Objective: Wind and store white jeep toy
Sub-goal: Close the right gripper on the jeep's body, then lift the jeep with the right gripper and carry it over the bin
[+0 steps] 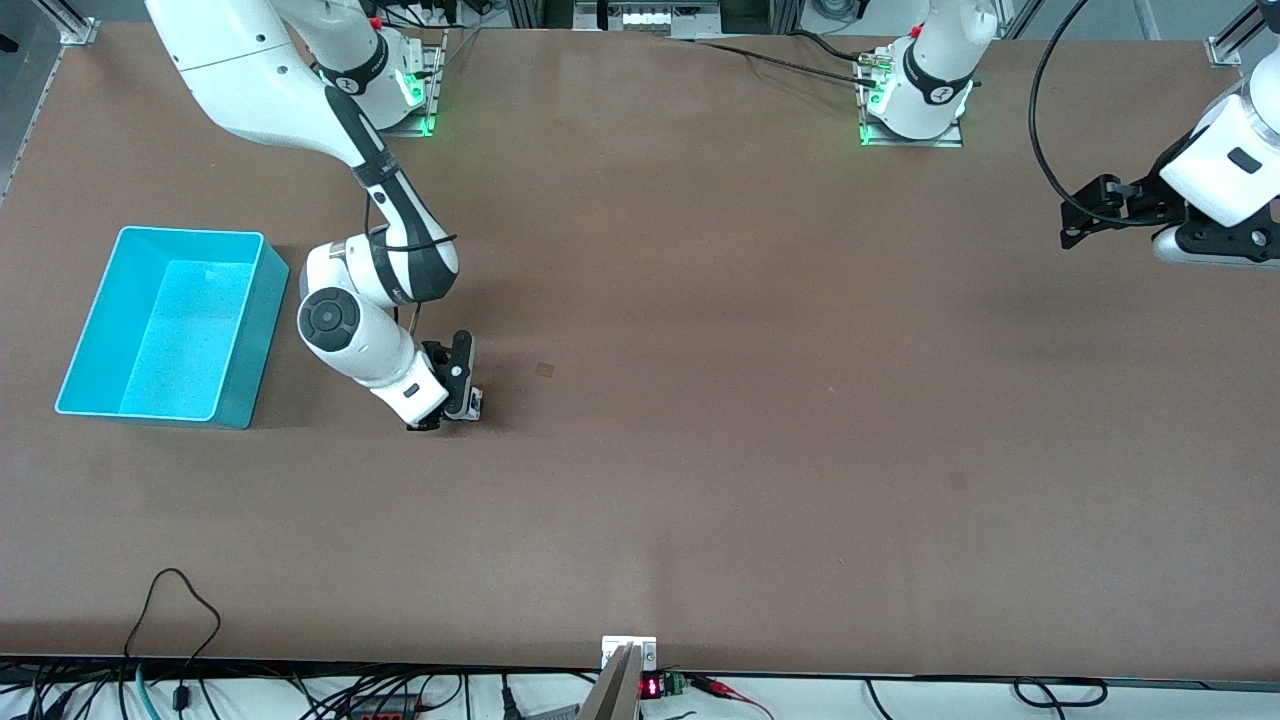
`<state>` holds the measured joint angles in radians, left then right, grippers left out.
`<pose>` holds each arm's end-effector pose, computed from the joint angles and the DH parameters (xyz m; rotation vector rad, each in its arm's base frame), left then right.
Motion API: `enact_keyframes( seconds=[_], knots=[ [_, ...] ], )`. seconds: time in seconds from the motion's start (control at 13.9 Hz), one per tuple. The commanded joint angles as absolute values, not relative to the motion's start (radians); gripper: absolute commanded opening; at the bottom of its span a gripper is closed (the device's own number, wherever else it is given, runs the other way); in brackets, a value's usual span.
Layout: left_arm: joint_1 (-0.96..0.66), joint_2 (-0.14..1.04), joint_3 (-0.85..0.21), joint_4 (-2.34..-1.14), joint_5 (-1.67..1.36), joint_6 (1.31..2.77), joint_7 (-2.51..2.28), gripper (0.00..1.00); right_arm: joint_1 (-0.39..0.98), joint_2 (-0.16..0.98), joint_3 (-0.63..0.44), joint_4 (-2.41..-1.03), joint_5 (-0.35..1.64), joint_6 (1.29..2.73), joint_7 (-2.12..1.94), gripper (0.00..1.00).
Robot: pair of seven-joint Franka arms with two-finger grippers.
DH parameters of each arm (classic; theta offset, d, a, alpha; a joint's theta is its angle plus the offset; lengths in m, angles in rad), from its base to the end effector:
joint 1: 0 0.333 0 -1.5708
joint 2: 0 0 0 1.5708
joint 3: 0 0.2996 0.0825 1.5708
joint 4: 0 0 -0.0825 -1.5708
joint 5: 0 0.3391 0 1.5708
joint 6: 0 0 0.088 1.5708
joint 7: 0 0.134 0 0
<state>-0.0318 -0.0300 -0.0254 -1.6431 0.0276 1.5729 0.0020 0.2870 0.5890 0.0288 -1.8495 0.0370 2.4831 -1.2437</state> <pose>0.4977 -0.0250 0.5656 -3.1101 0.0930 0.0613 0.5810 0.1894 0.2012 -2.2593 -2.1593 -0.0898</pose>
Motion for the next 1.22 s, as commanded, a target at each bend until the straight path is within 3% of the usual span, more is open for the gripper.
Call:
enact_keyframes(
  seconds=[0.0,0.72,1.15],
  knots=[
    [-0.034,-0.017,-0.025,-1.612,0.044,1.551,-0.002,1.0,0.275,0.529,0.023,-1.838,0.061,2.424,-1.24,0.0],
    [-0.034,-0.017,-0.025,-1.614,0.043,1.551,0.002,1.0,0.172,0.296,-0.098,-1.805,0.054,2.107,-0.758,0.0],
    [-0.035,-0.017,-0.025,-1.612,0.044,1.551,-0.002,1.0,0.166,0.235,-0.294,-1.828,-0.055,2.022,-0.583,0.0]
  ],
)
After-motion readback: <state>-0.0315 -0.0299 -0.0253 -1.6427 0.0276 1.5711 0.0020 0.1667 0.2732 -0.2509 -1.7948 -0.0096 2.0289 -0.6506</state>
